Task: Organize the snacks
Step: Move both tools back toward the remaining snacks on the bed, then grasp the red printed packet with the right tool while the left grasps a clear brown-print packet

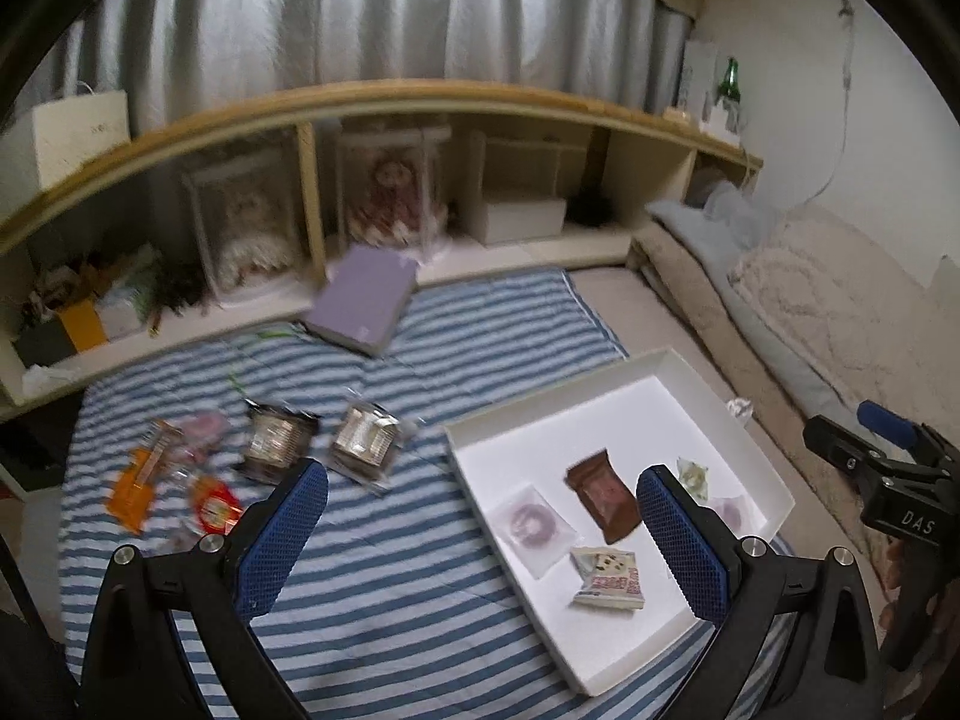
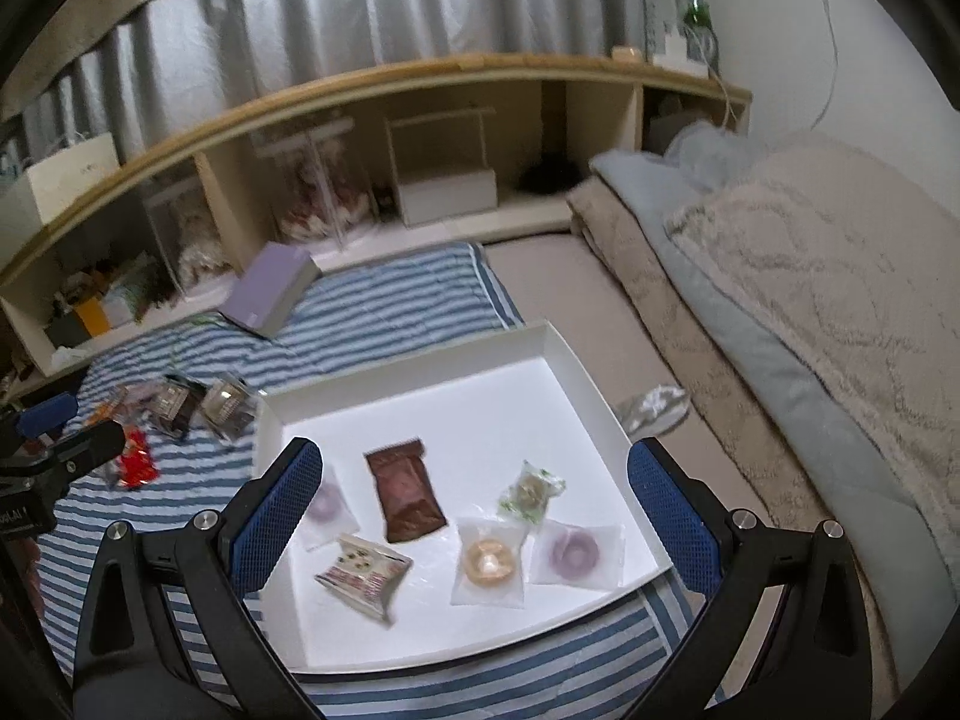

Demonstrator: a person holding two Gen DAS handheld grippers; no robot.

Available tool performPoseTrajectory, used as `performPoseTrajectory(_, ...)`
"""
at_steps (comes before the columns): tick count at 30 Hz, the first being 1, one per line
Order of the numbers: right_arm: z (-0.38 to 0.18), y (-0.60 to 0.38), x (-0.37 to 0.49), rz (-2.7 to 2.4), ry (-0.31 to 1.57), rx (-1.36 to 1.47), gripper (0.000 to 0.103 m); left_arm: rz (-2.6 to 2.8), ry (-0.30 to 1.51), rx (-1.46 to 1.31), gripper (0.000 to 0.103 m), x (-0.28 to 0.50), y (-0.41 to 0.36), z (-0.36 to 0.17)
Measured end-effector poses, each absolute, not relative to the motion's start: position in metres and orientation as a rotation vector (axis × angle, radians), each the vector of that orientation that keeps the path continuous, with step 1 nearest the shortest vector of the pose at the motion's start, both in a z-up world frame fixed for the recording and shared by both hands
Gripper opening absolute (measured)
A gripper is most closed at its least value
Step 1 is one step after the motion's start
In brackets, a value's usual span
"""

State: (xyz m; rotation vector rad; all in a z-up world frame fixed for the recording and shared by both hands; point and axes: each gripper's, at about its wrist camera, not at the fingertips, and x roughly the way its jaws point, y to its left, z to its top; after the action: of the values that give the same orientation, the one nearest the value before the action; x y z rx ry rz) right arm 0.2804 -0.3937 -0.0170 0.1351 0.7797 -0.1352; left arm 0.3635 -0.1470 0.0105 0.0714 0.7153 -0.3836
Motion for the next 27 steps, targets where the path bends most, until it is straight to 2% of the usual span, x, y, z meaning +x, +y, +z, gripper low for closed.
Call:
performPoseTrajectory(7, 0.01, -0.361, 0.275, -0.08, 0.709, 0.122, 0.103, -0.346, 0.648, 0.056, 0.103, 0.331, -0.092, 0.045)
performPoseTrajectory(15, 0.016, -0.316, 0.281, 0.007, 0.677, 0.11, 0.103, -0.276, 0.6, 0.025, 0.103, 0.304, -0.018, 0.067)
performPoseTrajectory(27, -0.002, -0.228, 0.313, 0.2, 0.683, 0.104, 0.103, -0.15, 0.562, 0.014, 0.103, 0.298, 0.074, 0.023)
